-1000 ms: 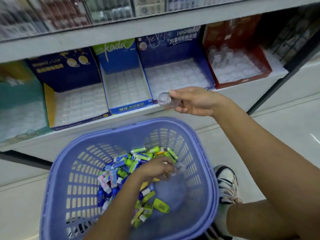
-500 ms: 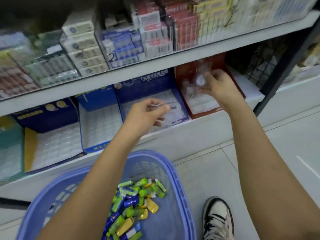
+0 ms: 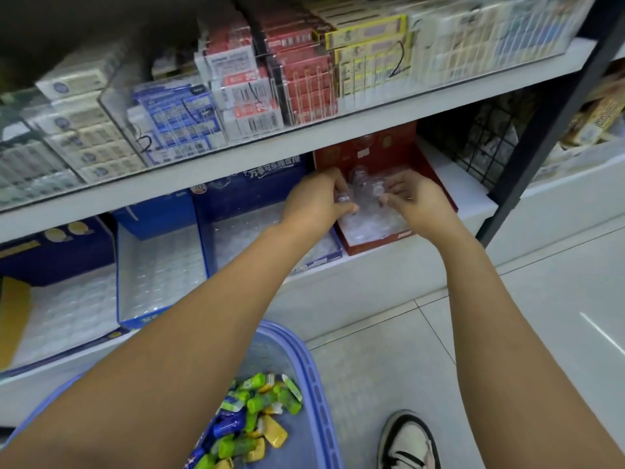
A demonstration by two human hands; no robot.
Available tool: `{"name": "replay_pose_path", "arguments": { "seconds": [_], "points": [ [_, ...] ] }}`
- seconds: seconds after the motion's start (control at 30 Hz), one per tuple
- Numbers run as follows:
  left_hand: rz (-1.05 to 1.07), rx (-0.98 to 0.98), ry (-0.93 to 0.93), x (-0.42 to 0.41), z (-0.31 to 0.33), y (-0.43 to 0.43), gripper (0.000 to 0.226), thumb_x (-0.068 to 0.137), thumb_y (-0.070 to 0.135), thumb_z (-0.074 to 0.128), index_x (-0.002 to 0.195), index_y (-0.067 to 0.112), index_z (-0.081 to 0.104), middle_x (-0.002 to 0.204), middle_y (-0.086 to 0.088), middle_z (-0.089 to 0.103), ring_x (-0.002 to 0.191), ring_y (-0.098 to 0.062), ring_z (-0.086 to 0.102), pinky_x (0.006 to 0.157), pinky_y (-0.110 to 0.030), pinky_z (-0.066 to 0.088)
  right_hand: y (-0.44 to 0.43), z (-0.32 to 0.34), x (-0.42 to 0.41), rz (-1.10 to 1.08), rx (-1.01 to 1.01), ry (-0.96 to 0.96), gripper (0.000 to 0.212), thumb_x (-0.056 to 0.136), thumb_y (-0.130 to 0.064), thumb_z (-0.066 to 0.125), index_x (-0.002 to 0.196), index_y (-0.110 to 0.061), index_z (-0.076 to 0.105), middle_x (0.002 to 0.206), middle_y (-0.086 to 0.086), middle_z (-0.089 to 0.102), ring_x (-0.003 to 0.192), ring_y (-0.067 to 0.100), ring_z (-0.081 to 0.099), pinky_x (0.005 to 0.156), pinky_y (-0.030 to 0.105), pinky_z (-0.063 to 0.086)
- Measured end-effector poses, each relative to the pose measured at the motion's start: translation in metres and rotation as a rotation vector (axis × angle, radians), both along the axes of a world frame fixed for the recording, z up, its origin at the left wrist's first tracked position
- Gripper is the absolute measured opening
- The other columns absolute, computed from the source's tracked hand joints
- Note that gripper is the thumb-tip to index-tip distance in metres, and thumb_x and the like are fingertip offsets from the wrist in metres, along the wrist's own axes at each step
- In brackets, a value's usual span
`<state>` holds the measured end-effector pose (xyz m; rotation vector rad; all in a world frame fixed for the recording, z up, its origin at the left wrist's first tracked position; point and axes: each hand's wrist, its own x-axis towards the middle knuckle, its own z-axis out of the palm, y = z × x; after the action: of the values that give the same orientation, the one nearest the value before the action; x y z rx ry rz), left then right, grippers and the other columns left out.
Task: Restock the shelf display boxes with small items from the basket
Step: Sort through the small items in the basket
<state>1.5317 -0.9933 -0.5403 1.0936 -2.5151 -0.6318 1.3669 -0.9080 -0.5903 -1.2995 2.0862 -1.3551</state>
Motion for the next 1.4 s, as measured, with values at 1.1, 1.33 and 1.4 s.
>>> {"name": "replay_pose_path", "arguments": {
  "seconds": [1.1, 1.33, 1.4],
  "points": [
    [-0.131, -0.086, -0.171, -0.006, 0.012, 0.010, 0.037, 0.089, 0.035, 0.061, 0.121, 0.017, 0.061, 0.121, -0.010, 0.052, 0.105, -0.024, 0.055, 0.085, -0.035, 0.048, -0.005, 0.053, 0.031, -0.076, 0.288, 0.128, 0.014, 0.088, -0.009, 0.061, 0.100, -0.006, 0.068, 0.104, 0.014, 0.067, 0.076, 0.020, 0.059, 0.065, 0.023, 0.046],
    [-0.003, -0.046, 0.148, 0.096, 0.017, 0.047, 0.020, 0.093, 0.030, 0.056, 0.087, 0.013, 0.064, 0.083, -0.001, 0.065, 0.073, -0.015, 0.056, 0.069, -0.028, 0.045, 0.015, 0.077, 0.089, -0.007, 0.128, 0.226, 0.011, 0.082, -0.021, 0.068, 0.089, -0.013, 0.069, 0.077, 0.000, 0.065, 0.074, 0.017, 0.059, 0.069, 0.028, 0.045],
    [0.064, 0.011, 0.147, 0.140, 0.005, 0.058, 0.025, 0.093, 0.031, 0.055, 0.082, 0.011, 0.063, 0.073, -0.001, 0.064, 0.064, -0.015, 0.055, 0.064, -0.028, 0.042, 0.021, 0.085, 0.126, 0.217, 0.210, 0.170, 0.009, 0.080, -0.026, 0.071, 0.078, -0.020, 0.066, 0.065, -0.008, 0.059, 0.062, 0.011, 0.057, 0.058, 0.024, 0.044]
  ]
}}
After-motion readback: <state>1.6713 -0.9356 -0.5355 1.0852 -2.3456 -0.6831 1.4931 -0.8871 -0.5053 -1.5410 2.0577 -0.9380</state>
